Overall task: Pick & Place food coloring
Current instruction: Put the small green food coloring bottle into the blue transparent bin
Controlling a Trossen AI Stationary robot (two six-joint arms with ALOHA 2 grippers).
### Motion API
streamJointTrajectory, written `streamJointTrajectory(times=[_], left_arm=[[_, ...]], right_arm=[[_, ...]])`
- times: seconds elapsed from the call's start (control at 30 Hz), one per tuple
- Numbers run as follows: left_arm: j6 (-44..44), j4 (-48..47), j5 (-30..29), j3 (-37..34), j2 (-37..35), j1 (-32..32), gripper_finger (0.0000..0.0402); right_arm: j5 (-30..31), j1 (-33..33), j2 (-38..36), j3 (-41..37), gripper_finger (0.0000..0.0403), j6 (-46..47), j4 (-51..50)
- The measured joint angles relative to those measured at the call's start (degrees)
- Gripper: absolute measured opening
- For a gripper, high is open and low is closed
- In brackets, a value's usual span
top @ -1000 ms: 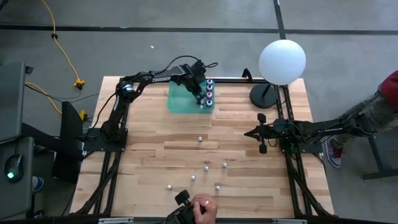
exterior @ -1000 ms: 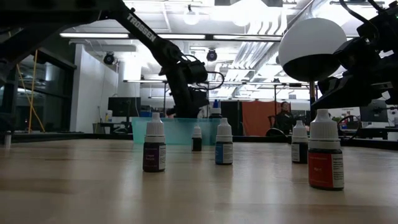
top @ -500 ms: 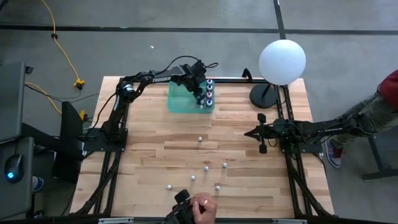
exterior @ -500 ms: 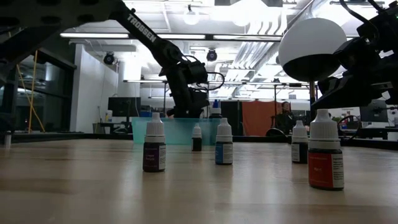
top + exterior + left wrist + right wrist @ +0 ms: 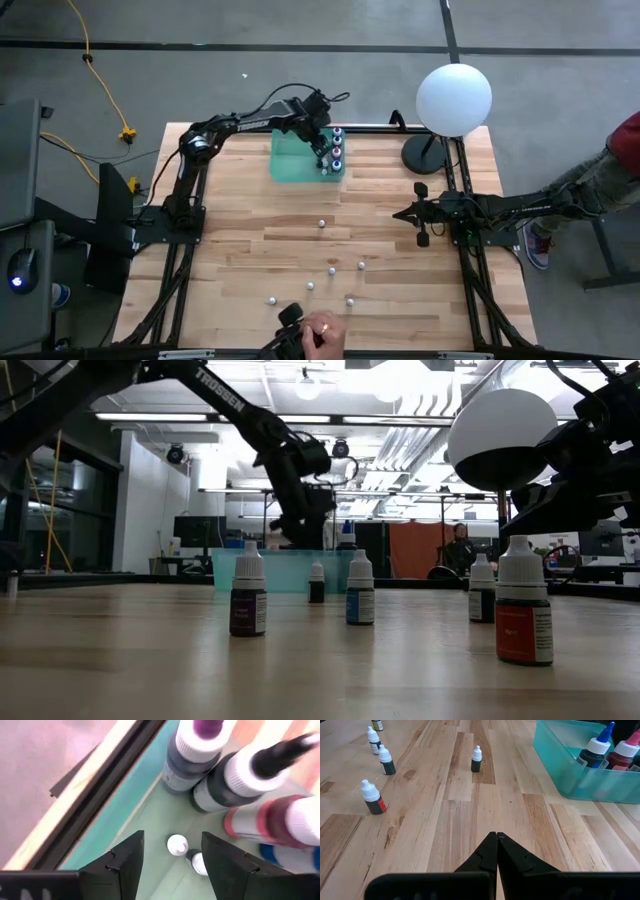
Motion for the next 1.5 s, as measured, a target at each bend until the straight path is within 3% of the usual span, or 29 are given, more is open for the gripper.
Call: streamJointTrajectory(times=[0.4,0.77,1.23,1.5], left_arm=[[-0.17,-3.75,1.0,-0.02,-12.35,0.34,0.0191],[6.37,-10.82,10.94,-0.02,-23.52,-5.08,0.0191],[7.39,-21.25,11.89,-0.31,-23.28,-20.51,0.0191],[6.44,-16.76,9.01,-8.05,-23.35,-27.17,0.0191]], right_arm=[[0.0,-0.01,0.0,0.01,0.0,0.0,0.0],[0.0,-0.02,0.0,0.01,0.0,0.0,0.02],[0.0,-0.01,-0.02,0.01,0.0,0.0,-0.02],[0.0,0.0,-0.02,0.01,0.0,0.0,0.0]])
